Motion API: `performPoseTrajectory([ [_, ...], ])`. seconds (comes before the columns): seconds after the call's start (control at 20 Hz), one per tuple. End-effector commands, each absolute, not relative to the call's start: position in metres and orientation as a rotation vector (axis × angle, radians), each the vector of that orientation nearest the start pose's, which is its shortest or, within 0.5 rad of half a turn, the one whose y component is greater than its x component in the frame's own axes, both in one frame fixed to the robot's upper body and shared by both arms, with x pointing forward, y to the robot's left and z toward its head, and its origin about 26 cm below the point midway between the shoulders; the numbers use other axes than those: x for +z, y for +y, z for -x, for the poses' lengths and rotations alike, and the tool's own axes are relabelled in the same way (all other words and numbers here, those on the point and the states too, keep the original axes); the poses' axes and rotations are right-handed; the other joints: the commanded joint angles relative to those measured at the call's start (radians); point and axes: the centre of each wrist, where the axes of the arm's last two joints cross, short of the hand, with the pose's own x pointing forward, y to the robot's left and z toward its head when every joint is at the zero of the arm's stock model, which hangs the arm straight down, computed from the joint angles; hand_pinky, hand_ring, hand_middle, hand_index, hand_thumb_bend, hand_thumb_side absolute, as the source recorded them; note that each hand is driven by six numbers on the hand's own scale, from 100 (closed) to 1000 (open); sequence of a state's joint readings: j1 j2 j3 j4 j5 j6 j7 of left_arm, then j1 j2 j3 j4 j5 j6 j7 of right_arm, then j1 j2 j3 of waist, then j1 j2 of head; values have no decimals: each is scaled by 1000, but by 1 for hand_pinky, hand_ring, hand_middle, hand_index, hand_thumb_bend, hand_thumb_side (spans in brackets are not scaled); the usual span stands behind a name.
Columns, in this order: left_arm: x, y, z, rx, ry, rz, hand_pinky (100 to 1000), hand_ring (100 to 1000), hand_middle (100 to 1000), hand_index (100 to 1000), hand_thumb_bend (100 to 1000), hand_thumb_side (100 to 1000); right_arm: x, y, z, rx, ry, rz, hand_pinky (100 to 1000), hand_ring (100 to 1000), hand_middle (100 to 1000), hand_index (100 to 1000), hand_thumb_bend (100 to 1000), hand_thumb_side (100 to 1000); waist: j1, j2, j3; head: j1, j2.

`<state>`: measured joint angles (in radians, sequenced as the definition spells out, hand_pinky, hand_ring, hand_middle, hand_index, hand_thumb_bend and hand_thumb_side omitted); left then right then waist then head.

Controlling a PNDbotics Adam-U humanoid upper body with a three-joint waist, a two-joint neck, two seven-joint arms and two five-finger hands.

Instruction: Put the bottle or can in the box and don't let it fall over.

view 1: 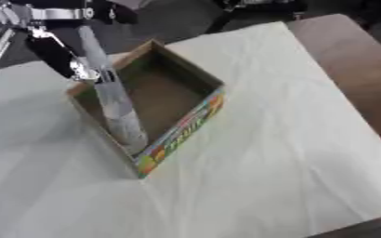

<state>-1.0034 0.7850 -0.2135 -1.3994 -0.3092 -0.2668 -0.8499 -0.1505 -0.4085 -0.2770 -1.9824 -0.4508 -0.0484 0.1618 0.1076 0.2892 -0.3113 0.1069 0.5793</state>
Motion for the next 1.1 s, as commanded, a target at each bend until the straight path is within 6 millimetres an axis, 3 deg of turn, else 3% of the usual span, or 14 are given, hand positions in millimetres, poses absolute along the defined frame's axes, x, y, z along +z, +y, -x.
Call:
performPoseTrajectory([
  [0.05, 370, 308, -399, -1989, -1515, -675, 973, 1000, 1000, 1000, 388, 289, 199, -355, -272, 169, -2266, -55, 1000, 1000, 1000, 934, 100, 498, -8, -18, 2, -3, 2],
  [0.7, 361, 325, -392, -1990, -1512, -612, 960, 1000, 1000, 1000, 336, 330, 196, -357, -270, 164, -2253, -50, 1000, 1000, 1000, 932, 100, 491, -19, -38, 22, -11, 14],
  [1.1, 359, 333, -387, -1993, -1493, -609, 958, 1000, 1000, 1000, 328, 311, 196, -358, -270, 160, -2251, -49, 1000, 1000, 1000, 931, 100, 482, -25, -50, 29, -13, 17],
])
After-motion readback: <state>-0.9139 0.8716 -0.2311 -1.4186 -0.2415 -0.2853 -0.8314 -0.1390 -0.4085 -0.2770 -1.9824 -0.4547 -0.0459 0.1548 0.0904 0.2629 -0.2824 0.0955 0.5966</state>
